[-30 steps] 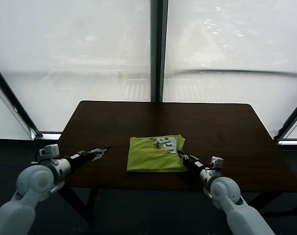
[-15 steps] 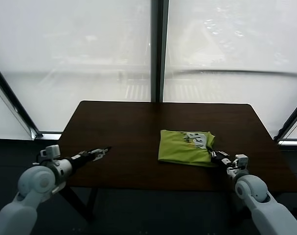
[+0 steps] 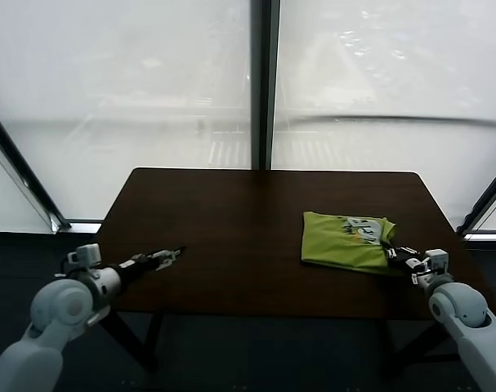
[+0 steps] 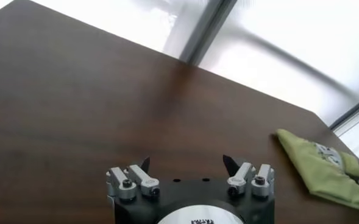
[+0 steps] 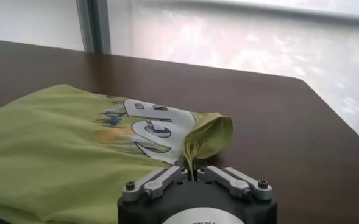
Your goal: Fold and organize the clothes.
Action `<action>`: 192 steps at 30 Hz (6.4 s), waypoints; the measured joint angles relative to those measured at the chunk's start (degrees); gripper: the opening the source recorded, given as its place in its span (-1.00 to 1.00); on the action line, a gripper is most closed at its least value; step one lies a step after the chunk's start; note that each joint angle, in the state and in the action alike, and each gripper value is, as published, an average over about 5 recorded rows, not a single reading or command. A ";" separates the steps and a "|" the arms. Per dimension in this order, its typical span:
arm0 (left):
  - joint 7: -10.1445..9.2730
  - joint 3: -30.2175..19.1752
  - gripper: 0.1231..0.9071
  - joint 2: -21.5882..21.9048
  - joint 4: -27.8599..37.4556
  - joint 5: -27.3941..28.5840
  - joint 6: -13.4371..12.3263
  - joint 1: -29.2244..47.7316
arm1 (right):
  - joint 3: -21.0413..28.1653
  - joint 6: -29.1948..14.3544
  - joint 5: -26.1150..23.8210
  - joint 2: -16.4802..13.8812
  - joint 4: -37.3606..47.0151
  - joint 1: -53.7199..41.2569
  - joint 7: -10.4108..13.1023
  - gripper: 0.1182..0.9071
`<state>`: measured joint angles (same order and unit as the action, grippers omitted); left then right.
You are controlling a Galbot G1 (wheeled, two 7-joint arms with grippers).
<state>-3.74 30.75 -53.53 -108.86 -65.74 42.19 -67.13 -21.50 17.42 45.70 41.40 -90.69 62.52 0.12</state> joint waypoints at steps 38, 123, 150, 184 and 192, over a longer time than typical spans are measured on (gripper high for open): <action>-0.54 -0.85 1.00 -3.33 -1.49 4.81 0.00 -2.37 | 24.72 10.70 -9.87 18.37 -10.60 -14.55 40.26 1.00; 0.06 9.27 1.00 -4.11 -7.74 4.21 -0.83 -9.87 | 23.74 -0.22 5.80 21.77 -7.28 -21.43 23.22 -0.88; 0.71 10.75 1.00 -5.85 -7.46 3.90 -1.31 -10.50 | 12.78 9.78 -6.90 5.20 -5.17 -12.43 16.23 0.97; 9.79 8.35 1.00 -8.15 -14.05 41.21 -40.18 -27.91 | -16.06 -46.19 -19.77 13.77 -11.85 31.13 2.98 1.00; 7.29 10.19 1.00 -9.50 -15.90 44.57 -44.67 -36.98 | -18.44 -49.22 -23.01 17.58 -15.98 43.20 5.28 1.00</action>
<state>3.55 40.93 -63.03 -124.77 -21.16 -2.48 -104.11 -39.95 -31.80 22.68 58.98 -106.67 105.72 5.40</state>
